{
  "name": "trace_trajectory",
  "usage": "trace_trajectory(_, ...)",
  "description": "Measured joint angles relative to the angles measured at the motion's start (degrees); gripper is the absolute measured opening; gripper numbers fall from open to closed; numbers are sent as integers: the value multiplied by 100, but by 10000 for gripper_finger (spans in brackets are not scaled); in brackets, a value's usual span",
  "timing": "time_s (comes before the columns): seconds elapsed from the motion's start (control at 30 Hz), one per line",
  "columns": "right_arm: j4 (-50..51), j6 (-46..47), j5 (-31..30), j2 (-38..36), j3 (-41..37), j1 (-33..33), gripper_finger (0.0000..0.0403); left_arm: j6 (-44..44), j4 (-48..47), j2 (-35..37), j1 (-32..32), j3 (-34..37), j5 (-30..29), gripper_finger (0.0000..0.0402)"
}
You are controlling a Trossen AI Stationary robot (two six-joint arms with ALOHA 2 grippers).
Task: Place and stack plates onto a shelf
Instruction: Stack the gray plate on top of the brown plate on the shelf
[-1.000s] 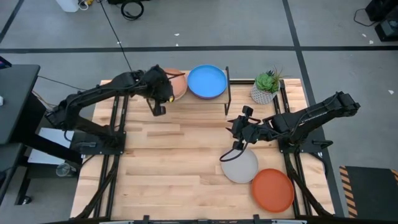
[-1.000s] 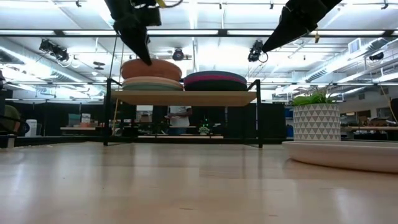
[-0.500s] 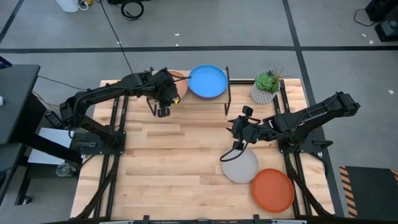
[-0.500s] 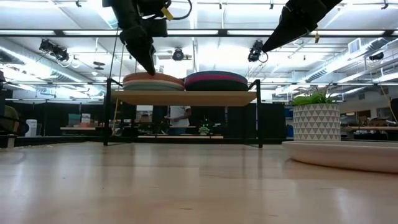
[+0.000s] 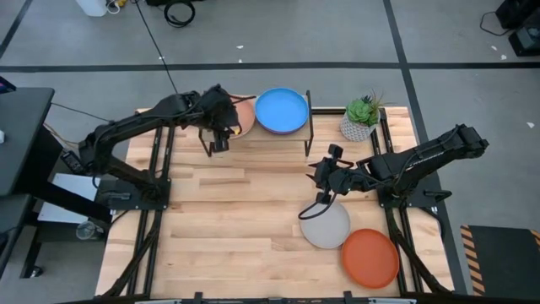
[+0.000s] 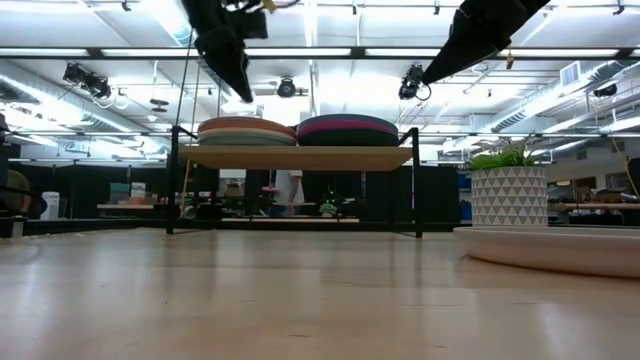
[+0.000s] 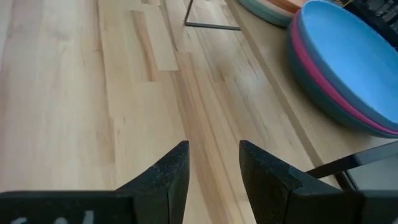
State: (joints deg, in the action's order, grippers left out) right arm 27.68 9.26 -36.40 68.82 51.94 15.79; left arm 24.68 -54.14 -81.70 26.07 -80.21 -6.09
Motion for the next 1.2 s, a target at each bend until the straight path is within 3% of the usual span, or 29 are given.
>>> trace_trajectory(0.47, -172, -20, 61, 0, -181, 0, 146, 140, 65, -844, 366, 8, 139, 155)
trace_trajectory(0.8, -151, -24, 54, 0, -181, 0, 146, 216, 45, -393, 202, -250, -99, 155)
trace_trajectory(0.9, -107, 65, 240, 0, -181, -2, 146, 204, 51, -257, 47, -259, 785, 155)
trace_trajectory(1.03, 90, 218, 1034, 20, -181, 0, 146, 134, 203, -227, -435, -149, 2307, 155)
trace_trajectory(1.1, 276, 406, 1247, 40, -181, 0, 146, 199, 541, -229, -869, 110, 2485, 155)
trace_trajectory(1.2, 573, 748, 1355, 42, -181, 0, 146, 431, 1417, -231, -1548, 596, 2250, 155)
